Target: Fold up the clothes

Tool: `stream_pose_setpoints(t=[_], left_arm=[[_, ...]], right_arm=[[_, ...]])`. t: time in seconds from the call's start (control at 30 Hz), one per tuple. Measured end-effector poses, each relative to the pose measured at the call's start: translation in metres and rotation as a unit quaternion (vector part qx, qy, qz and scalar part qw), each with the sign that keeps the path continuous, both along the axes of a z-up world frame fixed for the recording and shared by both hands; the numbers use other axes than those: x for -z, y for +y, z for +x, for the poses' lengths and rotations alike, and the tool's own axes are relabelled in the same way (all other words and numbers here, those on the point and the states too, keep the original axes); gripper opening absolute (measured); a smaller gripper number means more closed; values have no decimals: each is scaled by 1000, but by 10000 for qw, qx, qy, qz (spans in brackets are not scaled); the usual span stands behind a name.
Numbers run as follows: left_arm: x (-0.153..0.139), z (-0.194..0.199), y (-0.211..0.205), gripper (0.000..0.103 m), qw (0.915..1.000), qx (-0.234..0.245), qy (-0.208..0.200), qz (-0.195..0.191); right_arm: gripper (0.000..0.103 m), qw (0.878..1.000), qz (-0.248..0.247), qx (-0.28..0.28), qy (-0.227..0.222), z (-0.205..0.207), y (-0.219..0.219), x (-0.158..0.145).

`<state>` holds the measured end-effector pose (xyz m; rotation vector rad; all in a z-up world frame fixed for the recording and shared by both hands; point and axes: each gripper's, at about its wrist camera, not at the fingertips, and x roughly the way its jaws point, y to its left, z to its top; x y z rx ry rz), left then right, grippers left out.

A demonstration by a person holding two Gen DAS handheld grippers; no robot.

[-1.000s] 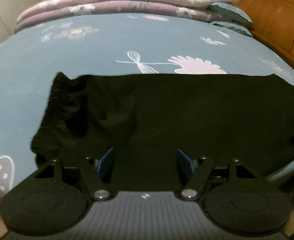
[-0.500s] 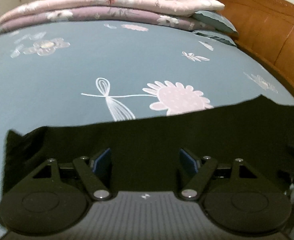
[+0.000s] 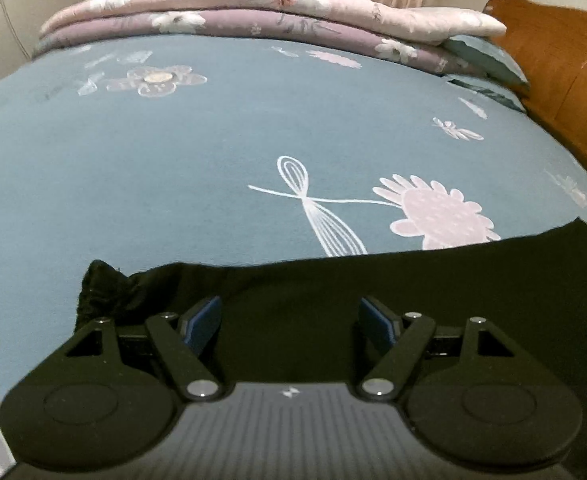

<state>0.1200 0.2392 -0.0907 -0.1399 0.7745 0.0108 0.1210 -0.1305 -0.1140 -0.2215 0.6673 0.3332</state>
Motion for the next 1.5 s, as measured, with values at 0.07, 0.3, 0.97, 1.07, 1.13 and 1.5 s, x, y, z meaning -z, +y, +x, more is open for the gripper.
stream_pose_setpoints(t=[0.07, 0.3, 0.97, 1.07, 1.13, 1.5], left_arm=[[-4, -7, -7, 78, 9999, 147, -53, -28], [3, -13, -18, 83, 9995, 301, 92, 90], [5, -21, -17, 93, 9997, 244, 28, 76], [-5, -36, -18, 93, 9994, 296, -144, 51], [-9, -44, -23, 93, 9992, 361, -194, 18], [15, -61, -53, 93, 9972, 730, 158, 48]], right_arm=[[103, 9992, -198, -157, -319, 4, 6, -14], [103, 9968, -298, -622, -416, 76, 31, -45], [103, 9987, 347, -214, 305, 163, 43, -32], [103, 9992, 363, -185, 56, 128, 29, -60], [103, 9996, 260, -103, 45, 103, 17, -69], [103, 9970, -95, 134, 756, -5, -3, -4]])
